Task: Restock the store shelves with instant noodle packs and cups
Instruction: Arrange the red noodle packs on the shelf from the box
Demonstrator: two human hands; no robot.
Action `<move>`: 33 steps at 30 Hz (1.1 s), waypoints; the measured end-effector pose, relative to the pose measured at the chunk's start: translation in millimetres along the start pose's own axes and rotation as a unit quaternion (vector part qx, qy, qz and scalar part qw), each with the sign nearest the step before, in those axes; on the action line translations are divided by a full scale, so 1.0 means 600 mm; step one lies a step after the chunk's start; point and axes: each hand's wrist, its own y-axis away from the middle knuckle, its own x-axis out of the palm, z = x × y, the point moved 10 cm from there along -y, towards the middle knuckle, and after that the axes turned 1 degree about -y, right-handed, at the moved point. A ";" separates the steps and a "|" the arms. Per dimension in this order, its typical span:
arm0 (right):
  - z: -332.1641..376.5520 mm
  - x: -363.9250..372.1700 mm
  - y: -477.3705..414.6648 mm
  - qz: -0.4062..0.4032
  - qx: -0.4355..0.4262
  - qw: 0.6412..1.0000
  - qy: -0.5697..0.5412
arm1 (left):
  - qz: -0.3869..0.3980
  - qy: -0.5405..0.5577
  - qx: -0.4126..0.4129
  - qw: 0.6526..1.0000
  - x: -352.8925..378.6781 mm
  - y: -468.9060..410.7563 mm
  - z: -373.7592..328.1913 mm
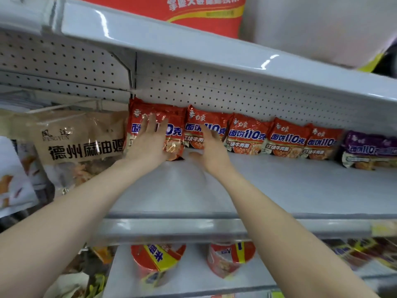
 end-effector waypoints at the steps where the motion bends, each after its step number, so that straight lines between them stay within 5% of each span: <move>1: -0.012 -0.018 0.016 0.002 0.000 1.000 0.011 | 0.003 0.001 0.002 1.000 -0.002 0.011 -0.025; 22: -0.456 -0.416 0.481 -0.084 0.051 0.995 0.009 | -0.042 0.202 0.127 0.970 0.150 0.314 -0.683; 33: -0.676 -0.373 0.782 -0.102 0.181 0.978 0.023 | 0.098 0.313 0.186 0.926 0.412 0.462 -0.836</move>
